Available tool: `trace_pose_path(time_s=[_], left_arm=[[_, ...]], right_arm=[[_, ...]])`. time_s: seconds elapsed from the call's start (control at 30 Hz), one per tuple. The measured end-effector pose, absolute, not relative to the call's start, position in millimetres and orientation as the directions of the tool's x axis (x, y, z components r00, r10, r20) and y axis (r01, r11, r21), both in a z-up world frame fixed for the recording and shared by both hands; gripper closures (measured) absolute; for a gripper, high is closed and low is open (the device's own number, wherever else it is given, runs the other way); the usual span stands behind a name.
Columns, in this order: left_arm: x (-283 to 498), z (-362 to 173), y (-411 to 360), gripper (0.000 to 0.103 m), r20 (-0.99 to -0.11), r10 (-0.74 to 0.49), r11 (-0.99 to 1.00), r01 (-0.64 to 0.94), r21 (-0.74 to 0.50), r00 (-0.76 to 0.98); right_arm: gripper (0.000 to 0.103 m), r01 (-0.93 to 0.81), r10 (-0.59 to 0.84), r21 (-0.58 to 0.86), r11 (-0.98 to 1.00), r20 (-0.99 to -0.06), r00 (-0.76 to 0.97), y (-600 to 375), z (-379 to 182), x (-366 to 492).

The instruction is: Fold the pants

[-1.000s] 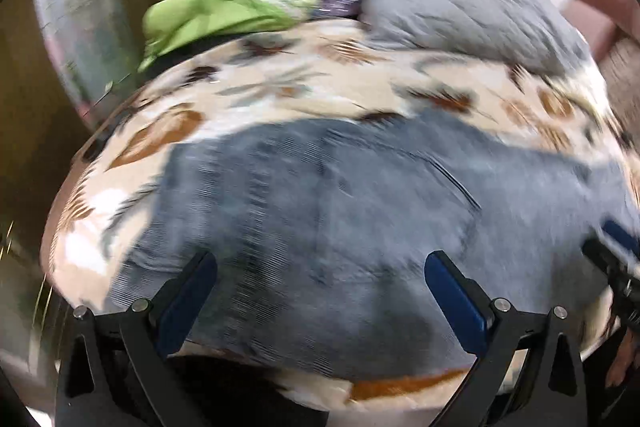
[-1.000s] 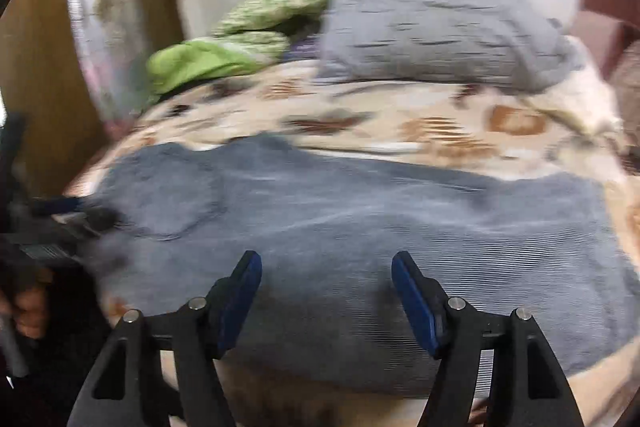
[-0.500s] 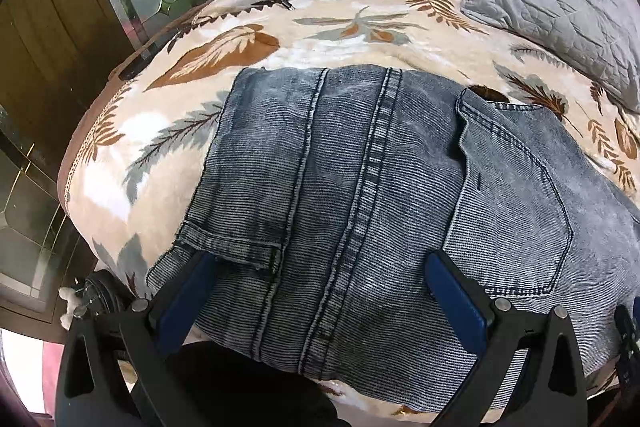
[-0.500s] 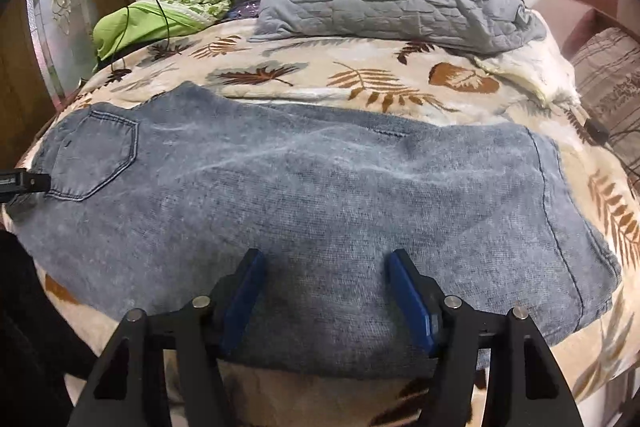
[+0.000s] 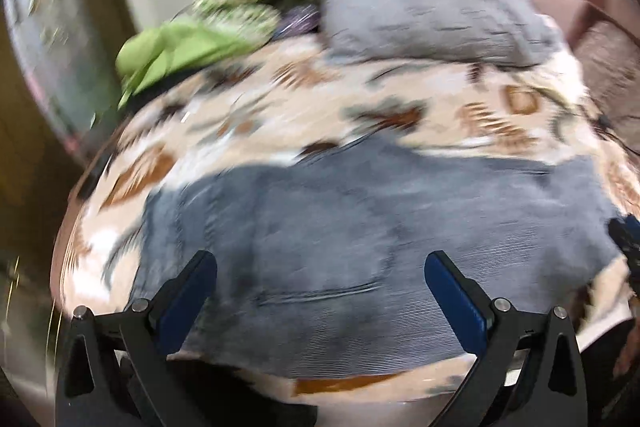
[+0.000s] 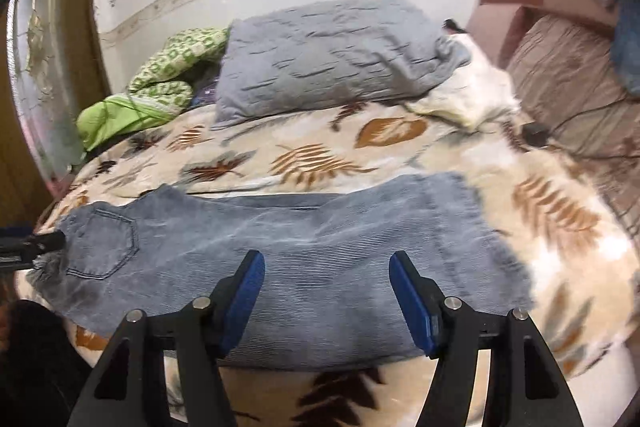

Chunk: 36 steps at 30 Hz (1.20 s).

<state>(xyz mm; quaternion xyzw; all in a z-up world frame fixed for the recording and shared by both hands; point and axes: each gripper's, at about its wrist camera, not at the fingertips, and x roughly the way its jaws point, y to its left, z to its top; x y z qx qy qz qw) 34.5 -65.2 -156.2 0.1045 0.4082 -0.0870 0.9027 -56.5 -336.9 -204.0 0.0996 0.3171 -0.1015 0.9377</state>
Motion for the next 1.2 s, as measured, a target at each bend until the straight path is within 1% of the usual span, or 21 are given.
trace_pose_path(time_s=[0.17,0.3,0.5,0.63,1.2], left_arm=[[17.4,-137.7,-100.8,0.0,-0.739,-0.162,0.935,0.341,0.097,0.654],[7.2,-135.2,-121.0,0.0,-0.738,-0.188,0.912,0.395,0.115,0.648],[1.5,-136.1,-136.6,0.0,-0.742,-0.199,0.896,0.425,0.128,0.641],[1.2,-135.6,-139.9,0.0,-0.742,-0.199,0.893,0.43,0.131,0.641],[-2.5,-139.6,-164.8,0.0,-0.752,-0.189,0.865,0.47,0.177,0.631]], right_arm=[[0.035,0.304,-0.184,0.073,0.95,-0.653,0.735,-344.3,-190.2,-62.7],[0.035,0.332,-0.249,0.012,0.943,-0.637,0.73,-344.8,-175.5,-72.0],[0.035,0.342,-0.289,-0.036,0.939,-0.619,0.731,-342.3,-162.9,-73.0],[0.035,0.341,-0.293,-0.041,0.939,-0.617,0.73,-341.6,-161.7,-71.8],[0.035,0.351,-0.282,-0.019,0.936,-0.637,0.718,-350.3,-170.9,-75.5]])
